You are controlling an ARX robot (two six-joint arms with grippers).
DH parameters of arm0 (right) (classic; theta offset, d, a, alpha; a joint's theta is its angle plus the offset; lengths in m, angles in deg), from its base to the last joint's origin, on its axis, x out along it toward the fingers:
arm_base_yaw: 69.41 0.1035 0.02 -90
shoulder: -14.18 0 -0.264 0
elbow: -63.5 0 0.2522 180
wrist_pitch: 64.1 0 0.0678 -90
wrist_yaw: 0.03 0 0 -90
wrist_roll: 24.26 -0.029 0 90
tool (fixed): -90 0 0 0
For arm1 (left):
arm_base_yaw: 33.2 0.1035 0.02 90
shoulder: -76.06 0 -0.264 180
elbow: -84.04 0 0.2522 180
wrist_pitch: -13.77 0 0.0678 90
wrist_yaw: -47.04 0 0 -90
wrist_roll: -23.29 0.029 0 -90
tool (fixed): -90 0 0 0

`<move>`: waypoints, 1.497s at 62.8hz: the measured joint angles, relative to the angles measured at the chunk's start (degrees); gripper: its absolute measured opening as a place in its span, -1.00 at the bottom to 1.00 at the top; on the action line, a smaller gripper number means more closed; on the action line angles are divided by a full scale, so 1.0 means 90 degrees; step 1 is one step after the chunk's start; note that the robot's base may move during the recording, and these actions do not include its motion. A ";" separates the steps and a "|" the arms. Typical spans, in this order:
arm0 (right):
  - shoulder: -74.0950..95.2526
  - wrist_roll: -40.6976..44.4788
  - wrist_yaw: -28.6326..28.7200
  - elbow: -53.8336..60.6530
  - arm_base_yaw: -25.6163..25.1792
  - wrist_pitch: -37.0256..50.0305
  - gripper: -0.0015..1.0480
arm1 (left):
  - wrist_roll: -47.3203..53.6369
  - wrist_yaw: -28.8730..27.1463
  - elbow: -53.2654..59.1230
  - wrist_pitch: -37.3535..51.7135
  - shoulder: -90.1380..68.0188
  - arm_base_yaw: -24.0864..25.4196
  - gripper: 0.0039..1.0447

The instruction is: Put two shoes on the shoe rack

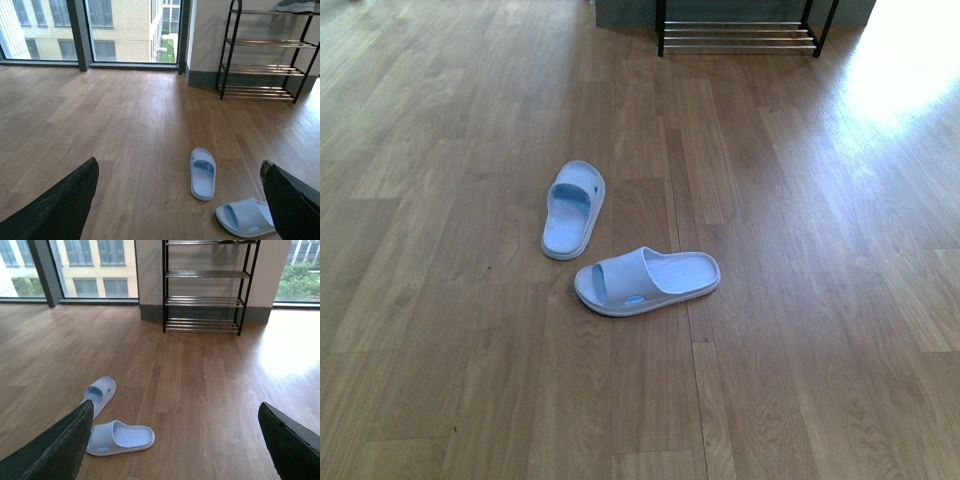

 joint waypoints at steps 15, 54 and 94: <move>-0.0005 0.0000 0.0000 0.0000 0.0000 0.0000 0.82 | 0.0002 0.0002 0.0000 0.0000 0.0000 0.0000 0.83; 0.0000 0.0000 0.0019 0.0000 0.0000 0.0000 0.82 | 0.0000 -0.0012 0.0000 0.0000 0.0000 0.0000 0.83; -0.0002 0.0000 0.0002 0.0000 0.0000 0.0000 0.82 | 0.0000 0.0000 0.0000 -0.0002 0.0000 0.0000 0.83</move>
